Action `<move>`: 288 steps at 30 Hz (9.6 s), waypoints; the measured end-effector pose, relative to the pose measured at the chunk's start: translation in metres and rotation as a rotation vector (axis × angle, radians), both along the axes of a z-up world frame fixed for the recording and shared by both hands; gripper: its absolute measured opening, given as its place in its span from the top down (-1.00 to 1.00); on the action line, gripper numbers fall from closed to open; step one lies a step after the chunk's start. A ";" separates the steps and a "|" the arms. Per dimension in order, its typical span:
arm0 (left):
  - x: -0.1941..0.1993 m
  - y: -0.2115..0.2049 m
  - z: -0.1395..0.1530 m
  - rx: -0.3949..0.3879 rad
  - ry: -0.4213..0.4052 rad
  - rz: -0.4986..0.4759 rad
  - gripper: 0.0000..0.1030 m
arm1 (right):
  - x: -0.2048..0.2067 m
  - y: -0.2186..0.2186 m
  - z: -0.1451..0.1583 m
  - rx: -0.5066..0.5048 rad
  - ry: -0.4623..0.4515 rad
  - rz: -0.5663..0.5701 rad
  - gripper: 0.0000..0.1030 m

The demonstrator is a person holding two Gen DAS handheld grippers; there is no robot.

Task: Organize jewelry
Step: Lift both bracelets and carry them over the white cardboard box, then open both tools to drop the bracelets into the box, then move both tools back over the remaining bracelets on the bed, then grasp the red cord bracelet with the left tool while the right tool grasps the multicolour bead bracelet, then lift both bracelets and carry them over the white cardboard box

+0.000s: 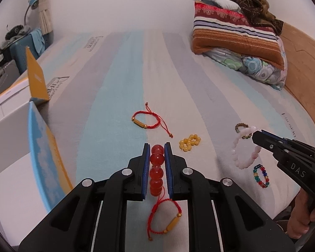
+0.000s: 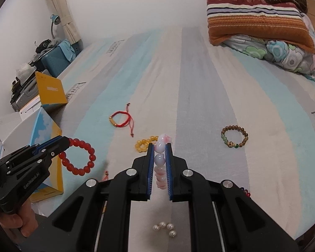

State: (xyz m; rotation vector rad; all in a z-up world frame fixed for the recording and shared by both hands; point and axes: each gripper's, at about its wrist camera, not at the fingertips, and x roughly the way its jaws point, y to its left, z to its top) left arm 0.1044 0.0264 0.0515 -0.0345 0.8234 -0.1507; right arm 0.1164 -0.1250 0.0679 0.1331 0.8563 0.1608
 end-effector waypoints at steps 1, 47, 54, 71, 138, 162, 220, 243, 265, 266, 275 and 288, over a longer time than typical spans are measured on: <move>-0.002 0.002 0.002 -0.005 0.000 0.001 0.74 | -0.002 0.001 0.003 0.002 -0.003 0.001 0.81; -0.098 0.220 0.103 0.030 -0.081 0.349 0.74 | -0.016 0.262 0.098 -0.052 -0.071 0.357 0.81; -0.120 0.268 0.085 0.027 -0.052 0.432 0.74 | -0.025 0.318 0.080 -0.058 -0.049 0.441 0.81; -0.124 0.316 0.003 0.013 0.097 0.513 0.74 | -0.024 0.370 -0.005 -0.113 0.109 0.501 0.81; -0.048 -0.025 -0.075 0.099 0.042 -0.017 -0.89 | -0.044 -0.074 -0.064 -0.097 0.073 -0.152 -0.85; -0.037 -0.007 -0.124 0.031 0.153 -0.060 -0.21 | -0.025 -0.088 -0.130 -0.154 0.239 -0.160 0.60; -0.050 -0.014 -0.107 0.030 0.118 -0.116 0.60 | -0.028 -0.110 -0.102 0.053 0.145 -0.213 0.82; -0.056 -0.001 -0.051 0.031 0.053 -0.055 0.61 | -0.043 -0.079 -0.040 0.072 0.037 -0.148 0.82; -0.058 0.049 0.023 0.025 -0.071 -0.008 0.61 | -0.023 0.036 0.022 -0.007 -0.027 0.011 0.82; -0.058 0.054 0.026 0.025 -0.076 -0.002 0.61 | -0.022 0.045 0.026 -0.011 -0.033 0.022 0.82; -0.064 0.094 0.047 0.024 -0.110 0.054 0.61 | -0.015 0.112 0.054 -0.032 -0.080 0.117 0.82; -0.088 0.172 0.069 0.035 -0.153 0.195 0.61 | -0.017 0.215 0.086 -0.052 -0.149 0.275 0.82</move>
